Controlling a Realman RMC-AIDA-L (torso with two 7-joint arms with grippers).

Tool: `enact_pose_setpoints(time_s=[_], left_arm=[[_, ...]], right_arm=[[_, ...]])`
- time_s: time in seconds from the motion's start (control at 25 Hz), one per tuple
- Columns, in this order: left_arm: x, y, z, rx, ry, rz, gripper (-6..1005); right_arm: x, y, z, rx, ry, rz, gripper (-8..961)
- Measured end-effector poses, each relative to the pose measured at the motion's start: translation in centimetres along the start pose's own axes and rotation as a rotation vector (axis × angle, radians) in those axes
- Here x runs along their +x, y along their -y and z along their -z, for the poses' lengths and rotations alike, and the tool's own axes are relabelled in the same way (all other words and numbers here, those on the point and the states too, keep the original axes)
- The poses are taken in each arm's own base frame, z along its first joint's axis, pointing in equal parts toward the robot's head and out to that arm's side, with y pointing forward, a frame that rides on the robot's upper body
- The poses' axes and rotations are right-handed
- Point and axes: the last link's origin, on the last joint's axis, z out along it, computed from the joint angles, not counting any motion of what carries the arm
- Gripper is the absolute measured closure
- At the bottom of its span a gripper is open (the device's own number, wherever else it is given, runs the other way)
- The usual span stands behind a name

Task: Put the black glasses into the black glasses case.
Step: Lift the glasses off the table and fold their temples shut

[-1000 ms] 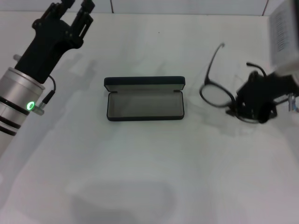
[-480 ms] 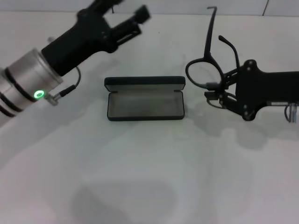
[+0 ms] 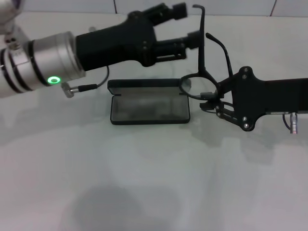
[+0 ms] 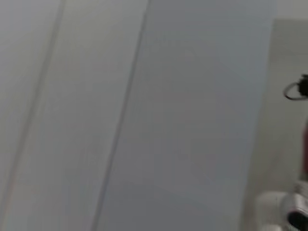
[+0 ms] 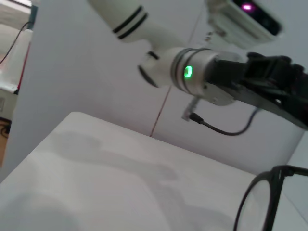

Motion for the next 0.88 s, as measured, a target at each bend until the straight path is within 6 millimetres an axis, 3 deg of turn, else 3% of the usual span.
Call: enact_pose_setpoints(time_s=[0.32,0.6,0.88], left_arm=[[0.2,0.2,-1.9,-0.066,0.112,0.097,107],[-0.3,1.1,-1.7,-0.020,0.218,0.207,107],[0.2,1.6,-1.3,0.014,0.169,0.162,107]], right_arm=[[-0.2,0.1,-0.1,0.001,0.007,0.058,850],[-0.3,-0.2,0.1,-0.002,0.014,0.091,851],[-0.8,-0.8,0.5,-0.049,0.044,0.105,851]])
